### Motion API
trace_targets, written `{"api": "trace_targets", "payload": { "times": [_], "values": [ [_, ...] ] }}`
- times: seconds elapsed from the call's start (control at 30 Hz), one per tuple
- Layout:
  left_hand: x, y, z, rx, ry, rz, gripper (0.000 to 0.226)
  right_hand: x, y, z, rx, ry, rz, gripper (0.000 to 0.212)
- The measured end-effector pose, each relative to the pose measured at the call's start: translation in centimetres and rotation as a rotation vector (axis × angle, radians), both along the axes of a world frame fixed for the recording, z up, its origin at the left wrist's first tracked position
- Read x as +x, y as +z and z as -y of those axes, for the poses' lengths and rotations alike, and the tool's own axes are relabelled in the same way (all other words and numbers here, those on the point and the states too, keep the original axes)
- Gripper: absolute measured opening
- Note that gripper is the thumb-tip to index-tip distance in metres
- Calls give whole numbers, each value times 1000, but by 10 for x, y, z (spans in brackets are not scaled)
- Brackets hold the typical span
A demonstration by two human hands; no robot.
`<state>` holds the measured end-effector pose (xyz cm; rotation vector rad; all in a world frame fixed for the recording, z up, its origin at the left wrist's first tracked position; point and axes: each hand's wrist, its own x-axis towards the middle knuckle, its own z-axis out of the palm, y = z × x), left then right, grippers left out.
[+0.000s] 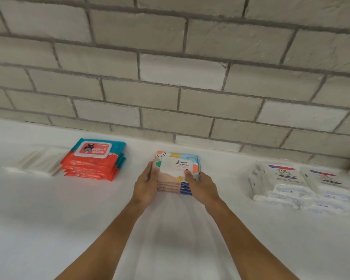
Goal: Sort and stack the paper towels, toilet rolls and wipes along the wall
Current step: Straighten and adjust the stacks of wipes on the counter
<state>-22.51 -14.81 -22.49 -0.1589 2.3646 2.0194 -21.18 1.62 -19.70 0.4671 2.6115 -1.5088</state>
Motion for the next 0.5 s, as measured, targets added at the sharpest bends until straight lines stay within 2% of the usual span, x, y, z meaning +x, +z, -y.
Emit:
{"api": "trace_targets", "payload": {
  "times": [0.5],
  "values": [
    [-8, 8, 62, 136, 7, -30, 25, -14, -2, 60, -5, 13, 48, 50]
  ]
}}
